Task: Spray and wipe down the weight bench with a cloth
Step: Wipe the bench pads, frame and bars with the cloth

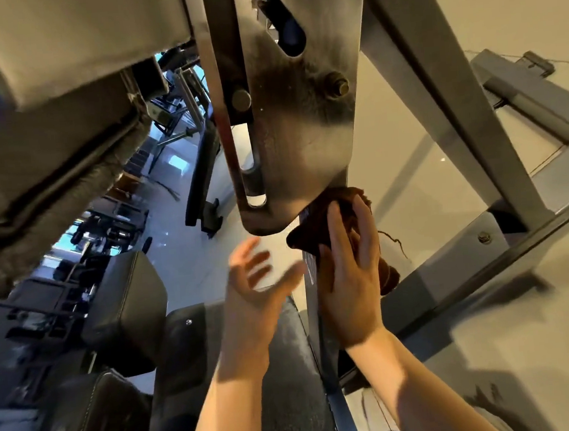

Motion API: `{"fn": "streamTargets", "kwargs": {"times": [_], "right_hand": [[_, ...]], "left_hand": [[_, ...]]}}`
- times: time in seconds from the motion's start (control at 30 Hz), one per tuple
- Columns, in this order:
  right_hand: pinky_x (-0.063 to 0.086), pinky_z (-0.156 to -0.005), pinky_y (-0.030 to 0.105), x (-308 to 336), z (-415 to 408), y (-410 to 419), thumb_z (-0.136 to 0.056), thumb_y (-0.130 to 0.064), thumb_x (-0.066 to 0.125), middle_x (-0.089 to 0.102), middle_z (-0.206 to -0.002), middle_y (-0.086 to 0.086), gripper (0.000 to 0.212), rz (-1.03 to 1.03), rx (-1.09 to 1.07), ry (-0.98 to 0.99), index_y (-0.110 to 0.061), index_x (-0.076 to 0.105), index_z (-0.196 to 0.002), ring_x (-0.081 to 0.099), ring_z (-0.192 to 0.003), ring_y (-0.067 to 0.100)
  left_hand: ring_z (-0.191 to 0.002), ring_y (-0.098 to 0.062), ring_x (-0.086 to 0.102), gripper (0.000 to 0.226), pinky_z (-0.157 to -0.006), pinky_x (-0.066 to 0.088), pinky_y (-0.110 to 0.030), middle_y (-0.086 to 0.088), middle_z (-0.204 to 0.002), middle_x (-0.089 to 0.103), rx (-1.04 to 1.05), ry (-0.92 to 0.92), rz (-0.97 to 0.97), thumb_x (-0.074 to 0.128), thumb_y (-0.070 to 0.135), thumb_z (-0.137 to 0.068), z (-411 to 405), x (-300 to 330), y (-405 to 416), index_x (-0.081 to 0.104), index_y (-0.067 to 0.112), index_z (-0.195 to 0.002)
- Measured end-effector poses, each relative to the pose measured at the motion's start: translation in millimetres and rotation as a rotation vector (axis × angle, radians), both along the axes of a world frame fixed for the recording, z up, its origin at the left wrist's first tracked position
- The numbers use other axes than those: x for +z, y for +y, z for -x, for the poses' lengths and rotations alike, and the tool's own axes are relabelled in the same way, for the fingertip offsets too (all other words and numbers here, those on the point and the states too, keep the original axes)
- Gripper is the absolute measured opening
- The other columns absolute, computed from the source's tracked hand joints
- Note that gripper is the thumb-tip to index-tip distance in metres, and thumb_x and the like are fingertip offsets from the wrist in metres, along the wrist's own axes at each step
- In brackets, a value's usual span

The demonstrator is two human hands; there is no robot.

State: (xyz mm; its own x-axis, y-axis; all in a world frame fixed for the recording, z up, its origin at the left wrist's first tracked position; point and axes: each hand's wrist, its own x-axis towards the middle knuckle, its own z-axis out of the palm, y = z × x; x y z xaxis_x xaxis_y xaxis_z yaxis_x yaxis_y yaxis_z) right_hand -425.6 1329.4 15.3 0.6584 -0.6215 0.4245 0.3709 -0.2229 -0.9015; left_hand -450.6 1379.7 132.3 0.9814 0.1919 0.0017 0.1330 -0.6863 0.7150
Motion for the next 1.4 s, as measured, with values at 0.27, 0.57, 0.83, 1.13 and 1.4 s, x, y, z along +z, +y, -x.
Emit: {"fn": "streamTargets", "kwargs": {"times": [0.27,0.57,0.83,1.13,1.4], "right_hand": [[0.052,-0.094,0.048,-6.3,11.0,-42.0,-0.090,-0.012,0.034,0.028,-0.143,0.012,0.051,0.205,0.127,-0.039,-0.011,0.045,-0.140,0.045,-0.126,0.036],[0.054,-0.094,0.041,12.9,20.2,-84.0,-0.094,-0.012,0.040,0.053,-0.127,0.017,0.039,0.327,0.156,-0.050,-0.002,0.059,-0.127,0.060,-0.106,0.029],[0.042,-0.069,0.018,22.1,67.0,-115.3,-0.077,-0.007,0.065,0.063,-0.092,0.014,0.017,0.432,0.242,0.013,-0.001,0.068,-0.092,0.064,-0.074,0.031],[0.044,-0.064,0.036,86.7,89.4,-153.7,-0.088,-0.012,0.045,0.055,-0.087,0.007,0.018,0.899,0.342,0.081,-0.012,0.063,-0.086,0.055,-0.076,0.027],[0.041,-0.084,0.023,146.7,67.2,-157.0,-0.097,-0.022,0.031,0.055,-0.118,0.007,0.043,1.329,0.594,0.219,-0.010,0.066,-0.120,0.058,-0.105,0.026]], "left_hand": [[-0.086,-0.016,0.067,0.008,-0.083,0.056,-0.033,0.007,-0.087,0.068,0.112,0.003,-0.072,0.070,0.025,-0.087,-25.3,-34.5,-14.4,0.063,0.025,-0.084],[-0.085,-0.021,0.064,0.017,-0.086,0.052,-0.036,0.005,-0.083,0.063,0.214,-0.091,-0.044,0.060,0.028,-0.095,-13.2,-21.2,-34.4,0.056,0.025,-0.079],[-0.049,-0.014,0.062,0.021,-0.048,0.054,-0.022,-0.008,-0.082,0.063,0.291,0.078,0.331,0.062,0.006,-0.092,33.2,-9.3,-35.8,0.051,0.018,-0.080],[-0.079,-0.023,0.064,0.025,-0.060,0.056,-0.028,-0.008,-0.089,0.061,0.427,-0.149,0.786,0.055,-0.002,-0.091,90.9,-19.4,-56.0,0.049,0.020,-0.083],[-0.099,-0.024,0.060,0.012,-0.074,0.039,-0.021,-0.002,-0.099,0.061,0.470,-0.468,0.678,0.061,0.011,-0.092,54.2,-26.1,-69.7,0.056,0.013,-0.103]]}}
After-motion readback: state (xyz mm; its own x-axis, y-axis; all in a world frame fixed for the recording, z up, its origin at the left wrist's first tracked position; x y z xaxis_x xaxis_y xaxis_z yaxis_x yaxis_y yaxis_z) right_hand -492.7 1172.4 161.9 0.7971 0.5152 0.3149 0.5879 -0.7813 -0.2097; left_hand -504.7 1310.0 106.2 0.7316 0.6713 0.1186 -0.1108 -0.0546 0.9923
